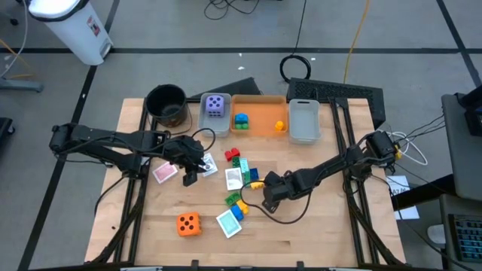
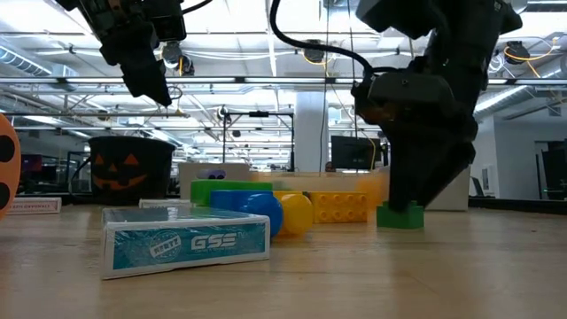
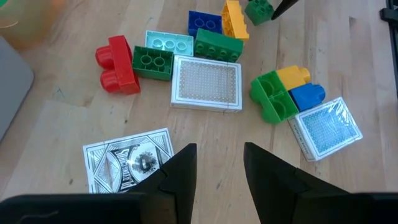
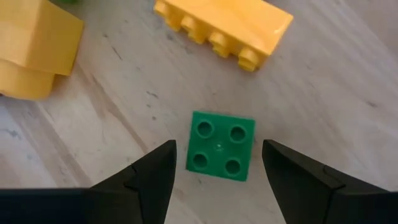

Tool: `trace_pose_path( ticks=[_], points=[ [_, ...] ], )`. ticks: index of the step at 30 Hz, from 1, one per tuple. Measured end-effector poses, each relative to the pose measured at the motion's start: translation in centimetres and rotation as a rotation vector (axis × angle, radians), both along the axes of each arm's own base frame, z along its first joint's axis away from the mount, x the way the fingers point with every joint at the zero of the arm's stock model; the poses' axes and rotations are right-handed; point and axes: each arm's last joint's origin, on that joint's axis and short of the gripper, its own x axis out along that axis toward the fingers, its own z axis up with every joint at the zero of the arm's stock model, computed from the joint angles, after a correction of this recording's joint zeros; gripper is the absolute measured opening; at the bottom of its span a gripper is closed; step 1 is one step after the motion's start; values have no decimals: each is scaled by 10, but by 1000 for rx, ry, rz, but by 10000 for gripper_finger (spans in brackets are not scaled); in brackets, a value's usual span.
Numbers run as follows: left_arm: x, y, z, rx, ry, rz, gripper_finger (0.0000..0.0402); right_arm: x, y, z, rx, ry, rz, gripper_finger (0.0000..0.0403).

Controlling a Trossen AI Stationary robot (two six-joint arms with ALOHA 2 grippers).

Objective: Pick & Place Toys
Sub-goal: Put the bottom dark green game piece into the orange bin

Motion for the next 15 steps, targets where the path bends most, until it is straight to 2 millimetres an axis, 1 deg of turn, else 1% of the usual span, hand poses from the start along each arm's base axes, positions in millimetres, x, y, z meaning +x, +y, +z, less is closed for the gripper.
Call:
trace_pose_path(
  ticks=[8,15],
  points=[
    [0,0,0,-2,0,2,136,-7,-3,-8,4,25,-50,215],
    [0,0,0,-4,0,5,136,-7,-4,-9,-33,16,-58,187]
  ],
)
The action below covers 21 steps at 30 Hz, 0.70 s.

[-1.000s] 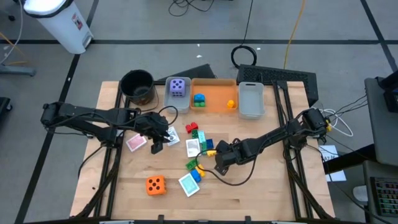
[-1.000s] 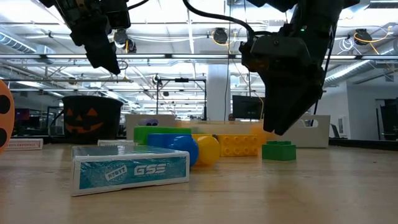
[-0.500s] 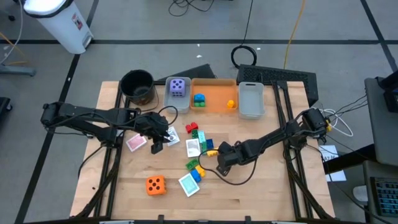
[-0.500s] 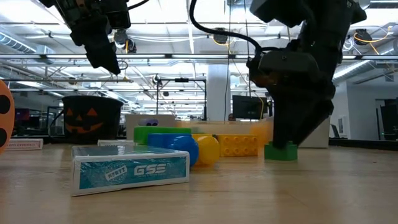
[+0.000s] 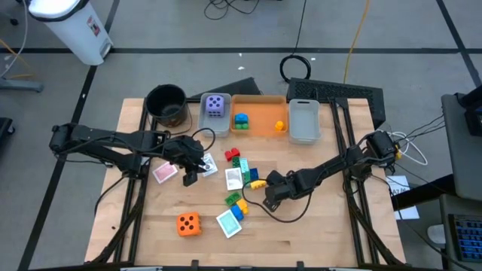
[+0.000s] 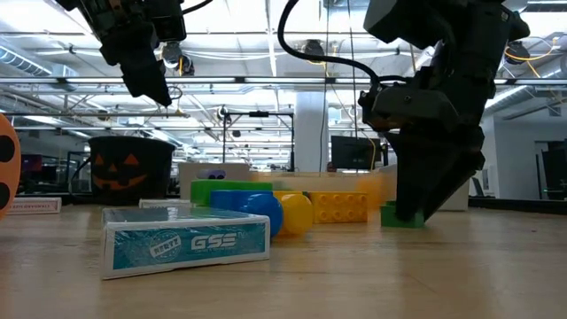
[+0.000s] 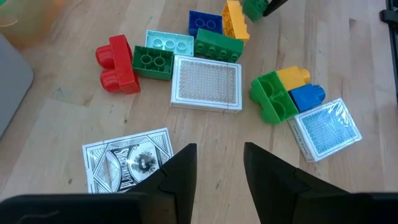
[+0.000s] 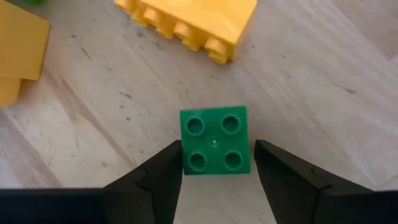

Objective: Pick & Place Toys
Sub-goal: Put the bottom dark green game piece into the orange bin

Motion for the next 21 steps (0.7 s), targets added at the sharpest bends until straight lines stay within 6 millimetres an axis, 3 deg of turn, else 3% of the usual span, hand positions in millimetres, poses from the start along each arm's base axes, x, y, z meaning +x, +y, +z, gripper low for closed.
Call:
trace_pose_path(
  ticks=[9,21],
  points=[
    [0,0,0,0,0,0,136,0,-2,0,-20,-4,-8,133],
    [0,0,0,-1,-1,0,136,1,-2,0,-13,-4,-14,136]
  ],
)
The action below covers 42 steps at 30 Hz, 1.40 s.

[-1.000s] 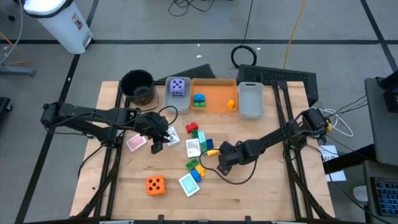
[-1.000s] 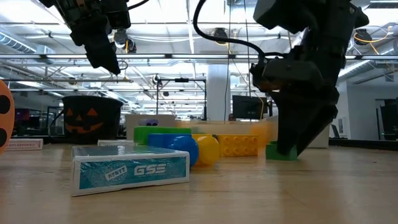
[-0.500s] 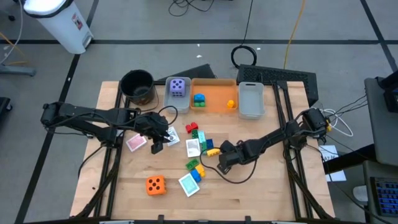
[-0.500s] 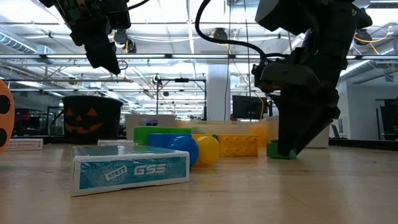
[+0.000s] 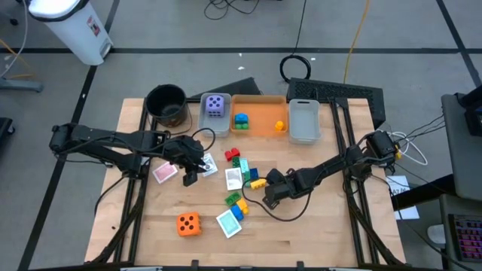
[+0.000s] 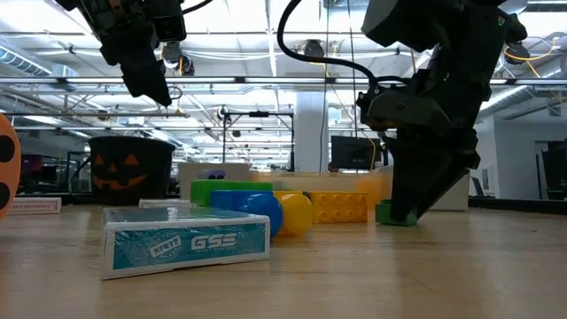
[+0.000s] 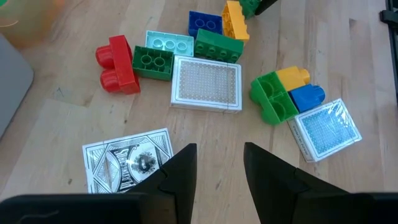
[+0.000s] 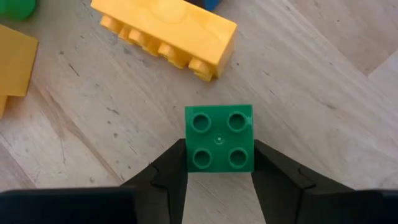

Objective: Pick & Place Toys
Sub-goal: Put the bottom dark green game piece into the orange bin

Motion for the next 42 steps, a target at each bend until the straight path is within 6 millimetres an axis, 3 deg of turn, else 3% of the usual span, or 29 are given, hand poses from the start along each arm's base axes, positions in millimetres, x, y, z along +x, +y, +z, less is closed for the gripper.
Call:
trace_pose_path(
  ticks=[8,19,31,36,42],
  points=[
    [0,0,0,1,-1,-1,136,1,-7,12,19,-45,-8,136],
    [4,0,4,2,-54,-3,136,-3,-45,57,-2,-178,-25,136],
    [7,1,6,9,-98,6,136,-27,-106,116,-93,-366,-79,135],
    [12,7,12,13,-171,34,136,-39,-143,132,-91,-408,-119,135],
    [18,25,21,55,-291,139,136,-41,-187,158,-199,-437,-7,135]
  ],
)
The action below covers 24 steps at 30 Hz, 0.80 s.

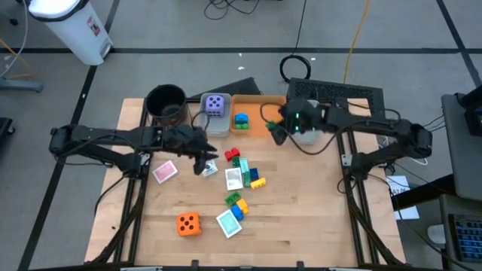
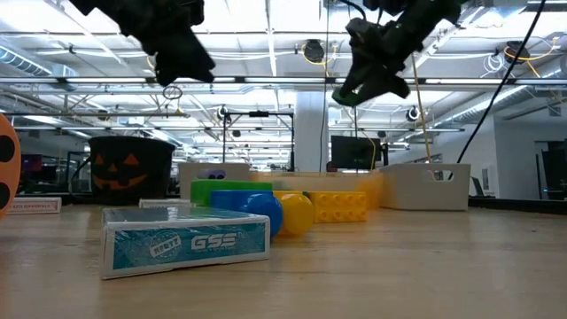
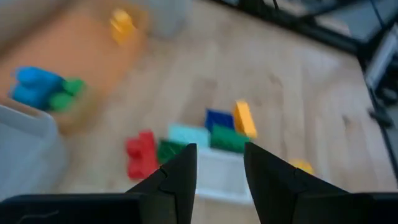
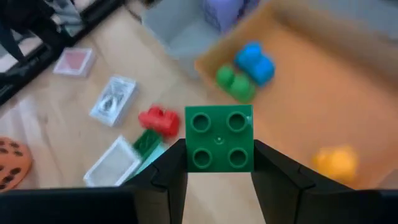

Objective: Pick & Place Toys
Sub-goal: Put the bottom dark green game piece into the orange bin

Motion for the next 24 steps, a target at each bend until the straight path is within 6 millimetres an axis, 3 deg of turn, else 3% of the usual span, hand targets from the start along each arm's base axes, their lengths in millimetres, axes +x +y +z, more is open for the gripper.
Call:
trace_pose_path(
  ticks=[6,12,18,24],
  points=[
    [2,25,10,-50,-127,166,136,-8,-41,21,-181,71,53,135],
    [0,43,14,-66,-172,247,136,-10,-83,22,-276,151,48,135],
    [-2,52,15,-104,-196,306,136,3,-118,4,-240,184,97,135],
    [-2,52,15,-131,-196,270,136,21,-136,-27,-208,265,162,135]
  ],
)
